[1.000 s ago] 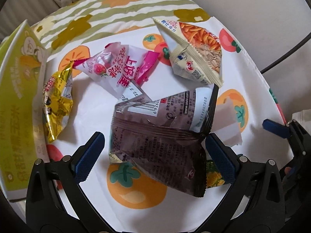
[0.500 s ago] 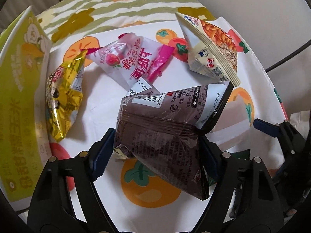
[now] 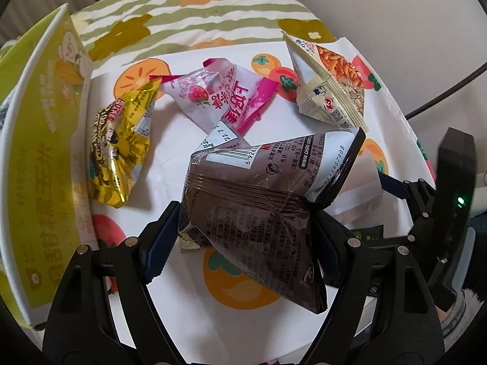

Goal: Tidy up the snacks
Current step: 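Grasp the clear plastic tray with the right tool, then carry the brown bag over the box with the left tool while the right tool carries the clear tray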

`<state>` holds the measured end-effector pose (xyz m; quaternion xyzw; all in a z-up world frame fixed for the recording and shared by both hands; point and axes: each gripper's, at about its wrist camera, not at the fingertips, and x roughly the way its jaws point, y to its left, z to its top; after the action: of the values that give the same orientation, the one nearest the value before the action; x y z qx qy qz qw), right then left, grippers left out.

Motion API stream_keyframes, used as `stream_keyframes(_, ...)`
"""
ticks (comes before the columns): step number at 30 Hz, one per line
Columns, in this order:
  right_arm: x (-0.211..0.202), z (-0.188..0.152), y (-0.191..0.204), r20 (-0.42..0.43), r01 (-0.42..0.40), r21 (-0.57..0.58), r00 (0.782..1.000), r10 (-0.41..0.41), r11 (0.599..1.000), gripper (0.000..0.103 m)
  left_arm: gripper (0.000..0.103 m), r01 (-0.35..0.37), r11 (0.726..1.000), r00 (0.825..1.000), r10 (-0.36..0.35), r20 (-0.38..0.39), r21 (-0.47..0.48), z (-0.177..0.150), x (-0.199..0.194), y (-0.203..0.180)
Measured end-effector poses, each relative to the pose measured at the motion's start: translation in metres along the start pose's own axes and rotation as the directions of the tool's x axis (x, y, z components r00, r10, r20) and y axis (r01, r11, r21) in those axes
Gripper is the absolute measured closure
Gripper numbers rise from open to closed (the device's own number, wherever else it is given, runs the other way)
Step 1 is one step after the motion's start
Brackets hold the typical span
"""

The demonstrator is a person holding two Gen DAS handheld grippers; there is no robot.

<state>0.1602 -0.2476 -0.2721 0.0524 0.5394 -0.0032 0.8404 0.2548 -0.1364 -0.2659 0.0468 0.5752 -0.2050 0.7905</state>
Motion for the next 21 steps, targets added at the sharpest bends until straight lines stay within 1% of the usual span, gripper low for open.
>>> stream_keyframes(3, 0.004, 0.002, 0.001, 0.0, 0.015, 0.013, 1.0, -0.015, 1.0, 0.001, 0.025, 0.002, 1.0, 1.0, -0.002, 0.004, -0.003, -0.004, -0.004, 0.0)
stream_keyframes(6, 0.009, 0.004, 0.001, -0.006, 0.031, 0.021, 1.0, -0.031, 0.999, 0.013, 0.025, 0.0, 1.0, 1.0, 0.0, 0.007, -0.01, -0.006, -0.007, 0.0)
stream_keyframes(8, 0.008, 0.002, -0.003, -0.002, 0.027, 0.036, 1.0, -0.027, 0.999, 0.018, 0.025, 0.001, 1.0, 1.0, -0.001, 0.014, -0.015, -0.008, -0.01, 0.001)
stream_keyframes(10, 0.006, 0.001, -0.004, 0.007, 0.033, 0.035, 0.999, -0.033, 0.999, 0.028, 0.025, 0.004, 1.0, 1.0, -0.003, 0.021, -0.02, -0.009, -0.014, 0.001)
stream_keyframes(12, 0.003, 0.001, -0.005, 0.018, 0.034, 0.033, 0.999, -0.035, 0.999, 0.031, 0.025, 0.009, 1.0, 0.999, -0.008, 0.032, -0.027, -0.01, -0.02, 0.0)
stream_keyframes(16, -0.005, -0.001, -0.005, 0.025, 0.025, 0.042, 0.999, -0.026, 0.999, 0.033, 0.025, 0.01, 0.999, 0.998, -0.008, 0.063, -0.032, -0.013, -0.035, -0.002)
stream_keyframes(21, -0.033, 0.002, -0.004, 0.072, 0.009, 0.032, 0.997, -0.011, 0.999, 0.033, 0.025, 0.015, 0.999, 0.992, -0.009, 0.127, -0.049, -0.018, -0.069, 0.0)
